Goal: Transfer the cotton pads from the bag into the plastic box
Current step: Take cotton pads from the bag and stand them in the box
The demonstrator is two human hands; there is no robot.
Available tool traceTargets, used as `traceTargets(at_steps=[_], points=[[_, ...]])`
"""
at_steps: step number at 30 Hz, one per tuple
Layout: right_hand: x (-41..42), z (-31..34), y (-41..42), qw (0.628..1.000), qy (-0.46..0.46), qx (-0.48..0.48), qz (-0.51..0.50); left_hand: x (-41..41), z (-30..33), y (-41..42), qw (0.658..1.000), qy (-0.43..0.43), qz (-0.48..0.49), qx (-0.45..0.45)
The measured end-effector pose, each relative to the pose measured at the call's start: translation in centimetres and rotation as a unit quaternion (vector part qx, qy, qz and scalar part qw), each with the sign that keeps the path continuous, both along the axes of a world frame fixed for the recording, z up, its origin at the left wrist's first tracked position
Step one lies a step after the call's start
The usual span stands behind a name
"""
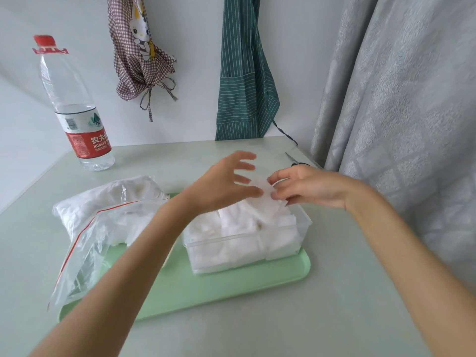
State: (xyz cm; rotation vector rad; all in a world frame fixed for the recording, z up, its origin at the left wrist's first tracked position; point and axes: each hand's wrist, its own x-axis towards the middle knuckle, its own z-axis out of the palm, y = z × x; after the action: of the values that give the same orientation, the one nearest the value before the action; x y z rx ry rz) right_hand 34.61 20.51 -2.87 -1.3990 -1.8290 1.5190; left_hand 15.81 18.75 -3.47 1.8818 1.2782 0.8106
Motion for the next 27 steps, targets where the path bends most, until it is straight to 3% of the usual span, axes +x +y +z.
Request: traceTargets(at_steps=[3,6,10,16,19,21,24,27], points=[[0.3,0.8,1.4,0.987,-0.155,0.012,0.047,1.6,1.0,1.0,0.983,0.139,-0.032,-0.116],[-0.1,0.6,1.9,0.963,-0.248,0.059,0.087,2.8,0.4,2.0,0.958,0.232,-0.027,-0.165],[-0.2,0.8,2.1,0.932,-0.315,0.133,0.122,3.5,-0.7,2.3,0.95,0.214,-0.014,-0.225],[-0.2,0.9,1.7,0.842,-0.438,0.254,0.186,3.4,-1.7,2.3,0.948,0.21,-0.025,-0.239],[0.1,0.1,1.4,0.806,-0.477,0.294,0.188,3.1,-1.9,2.2,0.953,0.23,-0.035,-0.192],[0.3,-0.6,1.2,0.801,-0.485,0.298,0.187,3.0,-2.4,2.1,0.955,0.277,-0.023,-0.1],[0.4,-0.8,0.9,0.8,-0.484,0.309,0.174,2.5,-2.7,1.6,0.946,0.314,0.001,0.078],[0.6,-0.1,0.4,0.825,-0.449,0.308,0.151,1.9,-2.4,1.4,0.926,0.351,-0.054,0.13]])
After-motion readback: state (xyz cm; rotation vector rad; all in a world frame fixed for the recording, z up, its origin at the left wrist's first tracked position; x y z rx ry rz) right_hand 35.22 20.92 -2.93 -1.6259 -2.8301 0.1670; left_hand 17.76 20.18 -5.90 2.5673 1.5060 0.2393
